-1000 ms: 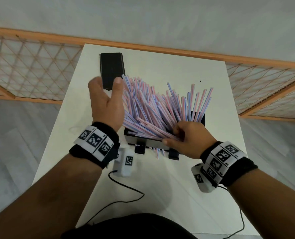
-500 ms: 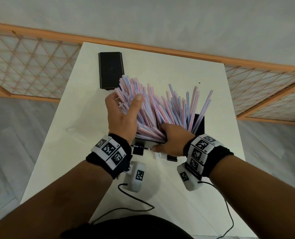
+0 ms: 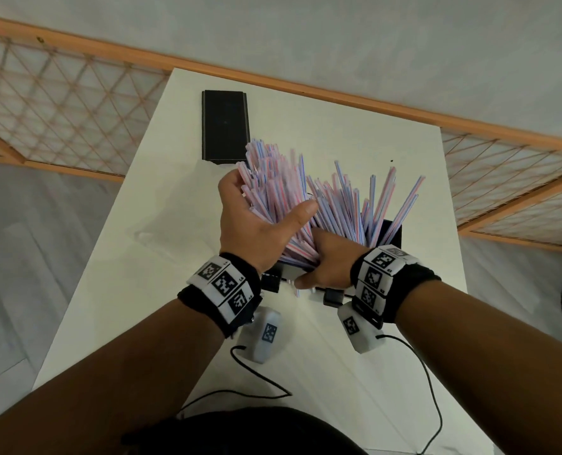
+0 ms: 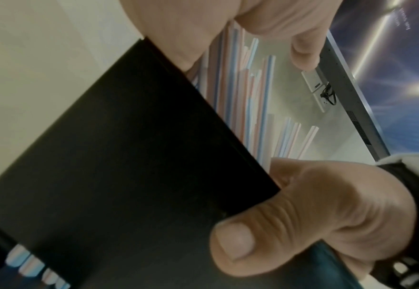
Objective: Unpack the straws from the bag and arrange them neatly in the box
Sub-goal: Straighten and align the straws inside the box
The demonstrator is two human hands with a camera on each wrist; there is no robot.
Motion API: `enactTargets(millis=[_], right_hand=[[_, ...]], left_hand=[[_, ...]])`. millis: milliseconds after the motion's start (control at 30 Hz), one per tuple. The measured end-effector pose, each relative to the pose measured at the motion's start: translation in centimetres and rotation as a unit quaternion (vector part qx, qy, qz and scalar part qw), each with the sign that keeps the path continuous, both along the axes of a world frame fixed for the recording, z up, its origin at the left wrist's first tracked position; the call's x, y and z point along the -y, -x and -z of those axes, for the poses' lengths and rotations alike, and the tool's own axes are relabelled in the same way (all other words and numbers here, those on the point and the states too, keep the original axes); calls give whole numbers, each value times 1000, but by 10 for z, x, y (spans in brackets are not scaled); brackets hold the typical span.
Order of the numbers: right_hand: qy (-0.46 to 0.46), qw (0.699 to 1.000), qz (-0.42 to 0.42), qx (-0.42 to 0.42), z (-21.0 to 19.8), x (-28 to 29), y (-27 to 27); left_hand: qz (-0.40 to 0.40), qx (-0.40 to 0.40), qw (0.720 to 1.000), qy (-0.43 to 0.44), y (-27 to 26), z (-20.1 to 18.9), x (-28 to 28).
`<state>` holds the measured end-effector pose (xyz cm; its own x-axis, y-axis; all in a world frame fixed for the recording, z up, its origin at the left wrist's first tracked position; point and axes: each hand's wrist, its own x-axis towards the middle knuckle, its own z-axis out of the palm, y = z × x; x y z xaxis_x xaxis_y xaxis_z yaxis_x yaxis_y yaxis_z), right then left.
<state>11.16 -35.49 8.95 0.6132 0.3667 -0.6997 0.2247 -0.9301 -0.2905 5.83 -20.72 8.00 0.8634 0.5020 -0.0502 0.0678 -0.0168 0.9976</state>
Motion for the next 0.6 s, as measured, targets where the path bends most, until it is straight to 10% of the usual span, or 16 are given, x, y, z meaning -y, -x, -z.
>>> enactTargets(millis=[600], right_hand=[[-131, 967, 17, 216, -23, 54, 35]], left_hand=[[-46, 23, 998, 43, -2, 0, 1]])
